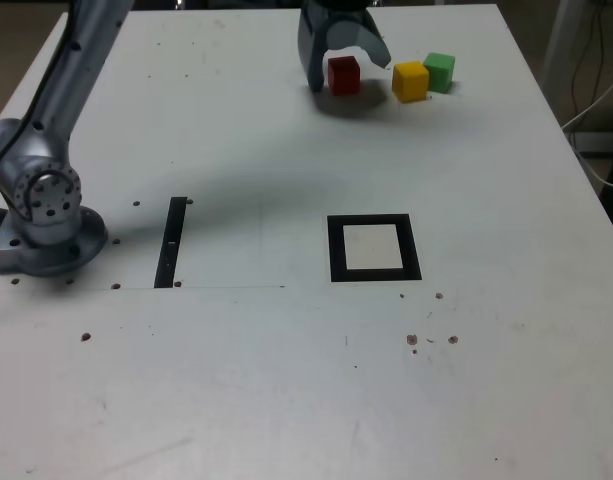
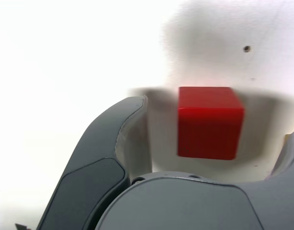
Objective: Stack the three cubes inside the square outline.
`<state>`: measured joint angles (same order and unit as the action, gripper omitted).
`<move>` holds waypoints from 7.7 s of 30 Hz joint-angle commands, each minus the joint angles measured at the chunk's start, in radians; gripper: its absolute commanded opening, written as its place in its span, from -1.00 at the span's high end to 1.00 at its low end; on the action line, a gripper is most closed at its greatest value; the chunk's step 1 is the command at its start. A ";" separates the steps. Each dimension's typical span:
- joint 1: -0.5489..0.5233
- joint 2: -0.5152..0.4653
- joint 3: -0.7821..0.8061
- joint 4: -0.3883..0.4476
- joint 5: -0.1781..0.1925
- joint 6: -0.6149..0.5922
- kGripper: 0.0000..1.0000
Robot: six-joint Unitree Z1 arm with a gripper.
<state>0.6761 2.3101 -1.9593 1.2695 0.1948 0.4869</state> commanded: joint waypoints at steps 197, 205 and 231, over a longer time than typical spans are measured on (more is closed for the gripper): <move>-0.187 -0.060 -0.165 0.173 -0.016 0.045 -0.99; -0.120 0.093 -0.408 0.245 -0.017 0.099 -0.98; -0.117 0.212 -0.466 0.266 -0.015 0.142 -0.97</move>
<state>0.5619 2.5189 -2.4268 1.5333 0.1782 0.6269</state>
